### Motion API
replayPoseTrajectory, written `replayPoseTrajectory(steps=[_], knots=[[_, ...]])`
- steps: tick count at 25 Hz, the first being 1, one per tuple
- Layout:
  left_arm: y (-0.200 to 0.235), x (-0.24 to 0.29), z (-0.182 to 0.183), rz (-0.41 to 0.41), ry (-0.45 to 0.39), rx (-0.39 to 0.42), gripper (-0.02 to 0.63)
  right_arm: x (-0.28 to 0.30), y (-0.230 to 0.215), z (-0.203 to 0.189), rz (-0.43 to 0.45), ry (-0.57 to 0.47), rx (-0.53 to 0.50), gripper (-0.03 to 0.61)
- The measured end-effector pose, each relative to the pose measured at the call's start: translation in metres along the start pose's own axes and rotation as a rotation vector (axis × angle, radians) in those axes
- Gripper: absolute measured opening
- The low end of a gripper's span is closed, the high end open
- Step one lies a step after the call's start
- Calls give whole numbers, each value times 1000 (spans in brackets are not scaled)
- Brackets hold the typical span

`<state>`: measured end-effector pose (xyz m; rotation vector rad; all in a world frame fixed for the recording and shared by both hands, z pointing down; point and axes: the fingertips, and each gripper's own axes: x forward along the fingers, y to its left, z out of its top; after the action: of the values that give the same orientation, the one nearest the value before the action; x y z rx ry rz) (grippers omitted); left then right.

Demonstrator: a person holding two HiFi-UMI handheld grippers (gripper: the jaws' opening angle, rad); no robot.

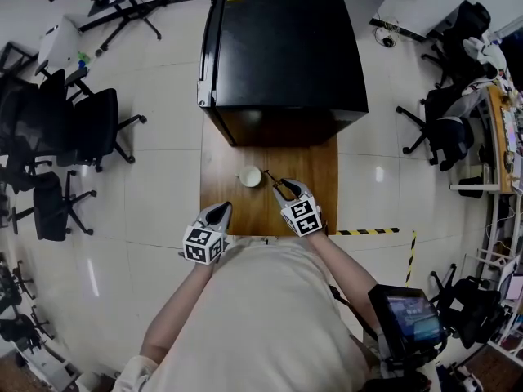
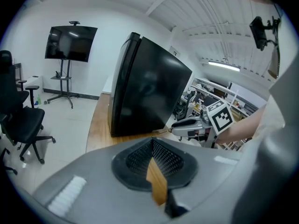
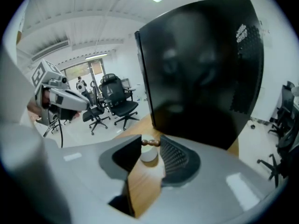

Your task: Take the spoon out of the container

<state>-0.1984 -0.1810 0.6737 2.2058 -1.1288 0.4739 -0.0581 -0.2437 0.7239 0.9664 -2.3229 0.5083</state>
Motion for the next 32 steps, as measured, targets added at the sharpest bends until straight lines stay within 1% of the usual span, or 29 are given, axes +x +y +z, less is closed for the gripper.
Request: replayPoseTrajectory(steps=[2,3,6,12,16,20,22,23,25,27,32], knots=[[-3,2,0,-1,2,7,-12,-2,-14,-10,-21,9,31,126],[-5,2,0,-1,4,9,-12,-2,-21,-16,-31,16,65,126],[-8,2,-1,5,11,14,-12,3,-43,-37,-58,35,205,126],[-9,-7,-8,33,20,11,-12,19,-72,-77,-103,60,446,126],[-10,-12,-14,52,27,5,-11,24,-89,-102,-120,48,693,126],[-11,-15,-18,61,36,0,-12,29,-98,-118,-114,9,979,126],[-12,-16,-19,66,37,-2,-12,33,-99,-126,-105,-5,1090,126],[-12,-17,-19,68,37,-2,-11,36,-99,-129,-103,-6,1127,126],[-13,-18,-20,72,40,-4,-11,41,-98,-136,-100,5,1163,126],[-15,-18,-22,76,43,-6,-12,45,-96,-144,-103,38,1139,126],[-13,-21,-24,86,52,-12,-11,57,-89,-169,-132,188,930,126]])
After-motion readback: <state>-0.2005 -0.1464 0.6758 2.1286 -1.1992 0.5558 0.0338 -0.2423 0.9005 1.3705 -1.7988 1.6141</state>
